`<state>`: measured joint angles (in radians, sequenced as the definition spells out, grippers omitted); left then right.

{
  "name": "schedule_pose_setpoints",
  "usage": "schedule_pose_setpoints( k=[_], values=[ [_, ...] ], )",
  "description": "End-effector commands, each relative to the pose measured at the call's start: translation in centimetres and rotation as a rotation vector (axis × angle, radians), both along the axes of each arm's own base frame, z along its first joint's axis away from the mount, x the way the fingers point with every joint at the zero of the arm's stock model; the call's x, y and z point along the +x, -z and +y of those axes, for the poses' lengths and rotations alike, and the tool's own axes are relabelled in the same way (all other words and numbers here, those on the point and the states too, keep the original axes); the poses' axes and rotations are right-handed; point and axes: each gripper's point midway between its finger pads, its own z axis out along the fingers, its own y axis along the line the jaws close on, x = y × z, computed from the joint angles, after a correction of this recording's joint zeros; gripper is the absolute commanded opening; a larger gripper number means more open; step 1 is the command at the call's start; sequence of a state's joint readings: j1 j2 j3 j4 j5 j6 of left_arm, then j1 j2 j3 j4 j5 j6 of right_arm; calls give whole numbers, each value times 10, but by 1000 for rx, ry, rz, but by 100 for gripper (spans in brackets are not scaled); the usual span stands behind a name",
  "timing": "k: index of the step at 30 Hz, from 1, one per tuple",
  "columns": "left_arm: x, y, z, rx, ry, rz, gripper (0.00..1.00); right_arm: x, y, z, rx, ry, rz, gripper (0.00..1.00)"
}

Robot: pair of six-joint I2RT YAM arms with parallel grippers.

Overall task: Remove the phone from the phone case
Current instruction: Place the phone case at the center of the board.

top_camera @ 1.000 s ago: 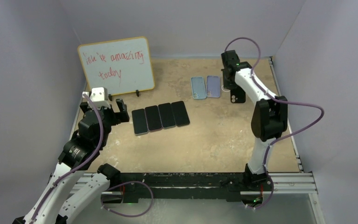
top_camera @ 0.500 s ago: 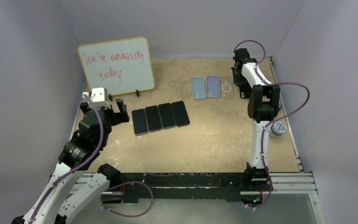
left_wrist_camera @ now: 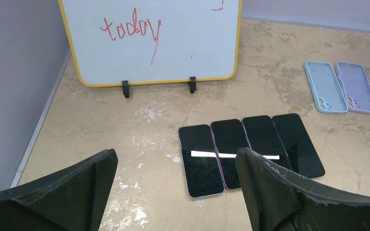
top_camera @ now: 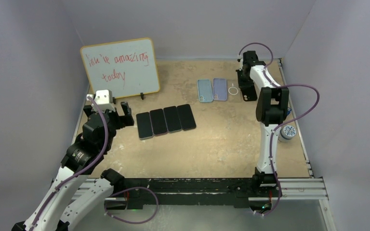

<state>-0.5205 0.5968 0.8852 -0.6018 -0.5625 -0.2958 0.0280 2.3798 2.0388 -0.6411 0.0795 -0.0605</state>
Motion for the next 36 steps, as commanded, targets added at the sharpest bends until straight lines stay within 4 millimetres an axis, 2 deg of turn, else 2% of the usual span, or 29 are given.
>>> schedule_pose_setpoints(
  k=[1,3,6,9,12,14,17,26,32,34,36],
  values=[
    [2,-3,-2,-10,-3,-12,99,9,-15,11,82,4,-43,3],
    [2,-3,-1,-12,-4,-14,99,10,-18,8,70,27,-50,16],
    [2,-3,-1,-12,-4,-14,99,11,-30,-3,15,58,-79,29],
    [2,-3,-2,-11,-1,-13,99,13,-51,-16,-41,117,-143,44],
    [2,-3,-2,-12,0,-12,99,12,-71,-14,-45,119,-207,59],
    [2,-3,-2,-12,-2,-13,99,10,-88,-7,-27,121,-254,65],
    [3,-3,-1,-12,-4,-11,99,8,-99,12,-2,99,-312,74],
    [4,-1,3,-14,-23,-7,99,5,-98,112,-31,-75,-409,97],
    [4,0,5,-15,-31,-5,99,13,-77,157,-72,-143,-419,99],
    [4,1,5,-15,-31,-3,99,15,-69,167,-78,-156,-413,99],
    [5,1,5,-13,-32,-1,99,16,-60,168,-106,-164,-403,99]
  ],
)
